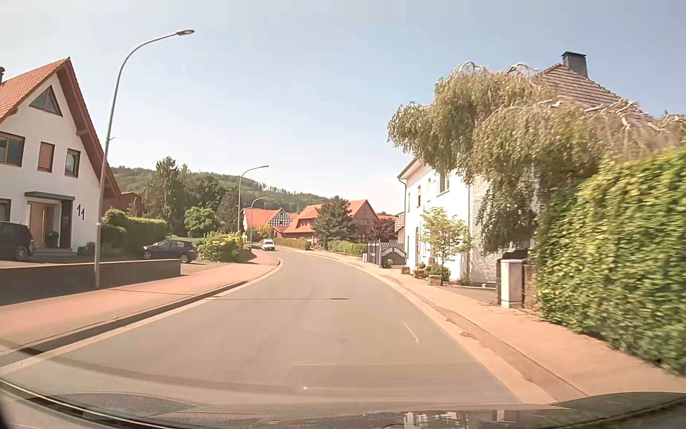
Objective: Follow the waypoints while adhering to traffic rules and regulations
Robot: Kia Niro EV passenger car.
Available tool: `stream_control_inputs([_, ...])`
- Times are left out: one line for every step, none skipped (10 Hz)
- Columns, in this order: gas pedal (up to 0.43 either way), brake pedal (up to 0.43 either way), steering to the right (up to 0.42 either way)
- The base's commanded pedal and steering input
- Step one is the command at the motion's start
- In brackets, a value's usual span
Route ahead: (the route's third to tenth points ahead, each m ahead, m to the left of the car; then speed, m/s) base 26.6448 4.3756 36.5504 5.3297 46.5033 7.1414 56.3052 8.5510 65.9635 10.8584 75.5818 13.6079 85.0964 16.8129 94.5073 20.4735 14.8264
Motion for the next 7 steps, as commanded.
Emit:
stream_control_inputs([0.169, 0.0, -0.017])
stream_control_inputs([0.169, 0.0, -0.017])
stream_control_inputs([0.169, 0.0, -0.017])
stream_control_inputs([0.169, 0.0, -0.017])
stream_control_inputs([0.169, 0.0, -0.017])
stream_control_inputs([0.169, 0.0, -0.016])
stream_control_inputs([0.169, 0.0, -0.016])
